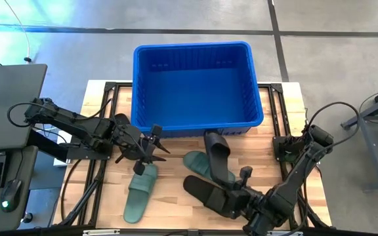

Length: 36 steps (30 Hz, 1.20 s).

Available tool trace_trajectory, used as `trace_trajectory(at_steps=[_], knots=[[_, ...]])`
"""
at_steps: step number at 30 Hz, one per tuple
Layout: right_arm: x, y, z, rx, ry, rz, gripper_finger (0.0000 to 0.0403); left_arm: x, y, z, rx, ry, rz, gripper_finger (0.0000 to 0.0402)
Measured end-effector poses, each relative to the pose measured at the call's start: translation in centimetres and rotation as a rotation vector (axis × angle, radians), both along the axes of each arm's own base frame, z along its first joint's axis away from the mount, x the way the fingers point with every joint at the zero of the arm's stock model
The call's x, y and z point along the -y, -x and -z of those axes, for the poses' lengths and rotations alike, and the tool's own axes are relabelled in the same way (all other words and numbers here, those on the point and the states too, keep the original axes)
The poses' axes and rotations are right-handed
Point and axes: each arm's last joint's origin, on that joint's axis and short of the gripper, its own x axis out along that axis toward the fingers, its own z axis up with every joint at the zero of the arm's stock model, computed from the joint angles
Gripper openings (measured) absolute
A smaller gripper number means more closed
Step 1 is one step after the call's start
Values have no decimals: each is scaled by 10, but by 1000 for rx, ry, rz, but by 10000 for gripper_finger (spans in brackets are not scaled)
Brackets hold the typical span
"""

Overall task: Pick and place slides into bin
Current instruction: Put the black slipper into the blue bin

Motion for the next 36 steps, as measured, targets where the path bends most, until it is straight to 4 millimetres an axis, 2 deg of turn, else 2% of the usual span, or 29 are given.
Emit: trace_trajectory(at_steps=[5,9,17,20,22,25,29,31,33,36], knots=[[0,0,-2,-3,78,-22,1,0,0,0,-2,15,-9,127],[-4,0,-15,45,57,-26,1,0,0,0,-3,27,-15,127],[-38,3,-42,151,68,-208,1,0,0,-1,1,57,-31,127],[-45,5,-47,155,155,-260,1,0,0,-1,1,51,-28,127],[-42,8,-46,149,271,-223,1,0,0,-1,3,39,-22,127],[-25,9,-42,170,433,-85,1,0,0,-1,3,37,-20,127],[12,3,-35,117,554,18,1,0,0,-1,3,35,-20,127],[36,0,-34,80,524,81,1,0,0,-1,3,37,-20,127],[62,-10,-35,60,406,193,1,0,0,-1,2,42,-23,127],[99,-27,-38,-82,368,257,1,0,0,-1,6,45,-25,127]])
